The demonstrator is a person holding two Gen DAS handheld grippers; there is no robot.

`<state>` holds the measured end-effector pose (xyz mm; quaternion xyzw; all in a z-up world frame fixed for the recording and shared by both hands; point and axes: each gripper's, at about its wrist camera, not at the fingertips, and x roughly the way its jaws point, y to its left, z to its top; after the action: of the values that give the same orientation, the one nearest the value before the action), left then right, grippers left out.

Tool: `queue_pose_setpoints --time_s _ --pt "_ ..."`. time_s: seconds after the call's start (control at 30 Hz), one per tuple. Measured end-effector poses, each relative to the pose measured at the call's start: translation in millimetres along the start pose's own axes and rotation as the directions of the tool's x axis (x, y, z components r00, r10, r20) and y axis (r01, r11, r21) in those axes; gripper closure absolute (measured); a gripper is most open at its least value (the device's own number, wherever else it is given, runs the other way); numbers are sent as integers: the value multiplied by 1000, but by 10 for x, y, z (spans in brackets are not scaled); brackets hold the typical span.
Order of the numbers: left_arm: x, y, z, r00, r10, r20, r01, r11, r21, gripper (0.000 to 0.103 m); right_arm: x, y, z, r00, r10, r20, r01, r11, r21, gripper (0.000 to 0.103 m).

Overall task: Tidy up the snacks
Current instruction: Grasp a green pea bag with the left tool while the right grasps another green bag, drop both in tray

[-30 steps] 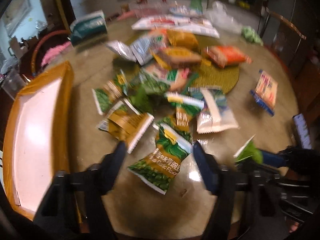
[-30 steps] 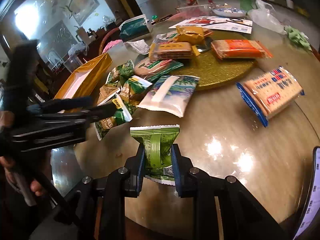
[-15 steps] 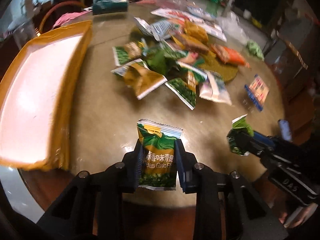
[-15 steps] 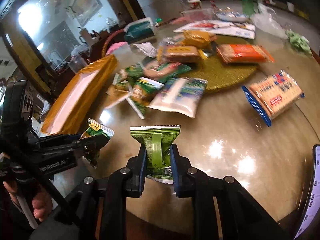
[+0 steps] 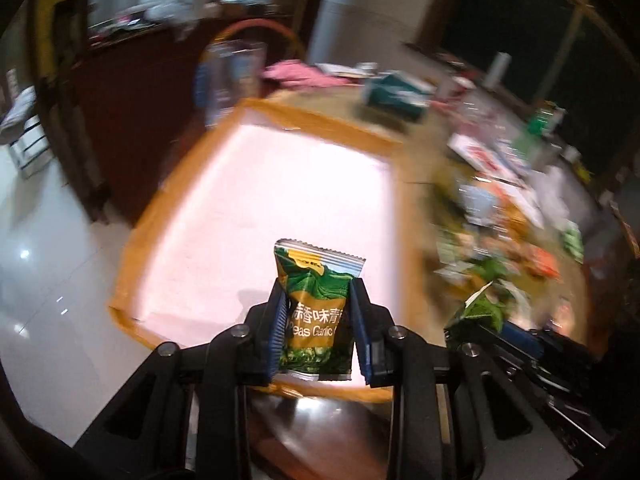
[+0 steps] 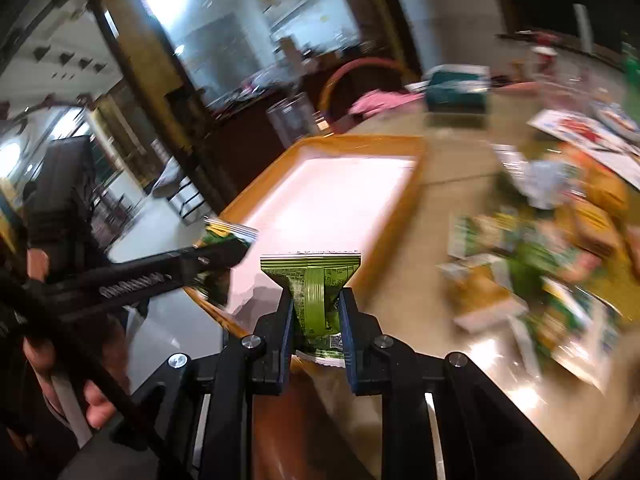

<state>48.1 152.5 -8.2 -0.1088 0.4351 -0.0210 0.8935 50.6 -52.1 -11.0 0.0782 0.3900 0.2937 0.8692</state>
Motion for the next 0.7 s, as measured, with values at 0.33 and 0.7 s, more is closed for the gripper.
queue_pose_setpoints --time_s 0.33,0.7 --pt "501 367 -102 994 47 -102 -53 997 -58 69 871 278 -11 990 -73 -122 63 994 -85 80" --pt "22 -44 -144 1000 4 15 -3 999 -34 21 -70 -291 -177 999 14 37 -19 992 123 39"
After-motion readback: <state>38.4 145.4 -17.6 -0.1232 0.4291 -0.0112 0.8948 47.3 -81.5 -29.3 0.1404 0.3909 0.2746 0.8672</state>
